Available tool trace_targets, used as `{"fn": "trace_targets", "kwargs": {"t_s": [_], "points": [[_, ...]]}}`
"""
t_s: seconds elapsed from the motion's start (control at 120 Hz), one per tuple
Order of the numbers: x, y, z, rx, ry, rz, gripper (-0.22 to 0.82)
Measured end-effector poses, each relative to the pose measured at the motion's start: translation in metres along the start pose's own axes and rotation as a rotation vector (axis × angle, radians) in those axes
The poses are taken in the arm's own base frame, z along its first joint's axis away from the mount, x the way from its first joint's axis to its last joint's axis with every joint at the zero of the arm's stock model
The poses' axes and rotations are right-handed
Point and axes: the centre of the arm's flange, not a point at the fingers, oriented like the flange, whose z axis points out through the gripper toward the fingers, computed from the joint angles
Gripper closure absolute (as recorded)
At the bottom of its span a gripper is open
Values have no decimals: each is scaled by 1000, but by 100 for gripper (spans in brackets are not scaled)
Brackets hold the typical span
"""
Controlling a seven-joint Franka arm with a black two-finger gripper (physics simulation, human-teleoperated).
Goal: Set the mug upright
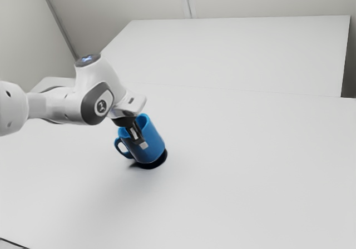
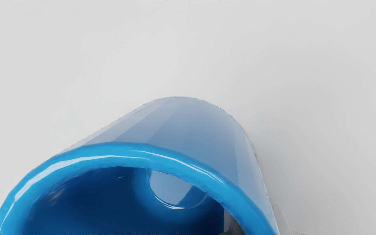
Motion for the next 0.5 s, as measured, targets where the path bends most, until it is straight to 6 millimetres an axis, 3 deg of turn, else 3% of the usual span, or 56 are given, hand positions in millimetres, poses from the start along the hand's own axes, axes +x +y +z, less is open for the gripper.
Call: {"fn": "trace_targets", "kwargs": {"t_s": [0.108, 0.317, 0.5], "points": [[-1, 3, 4, 18, -3, 13, 78], [-2, 2, 5, 25, 1, 24, 34], [-1, 2, 4, 28, 4, 34, 14]]}}
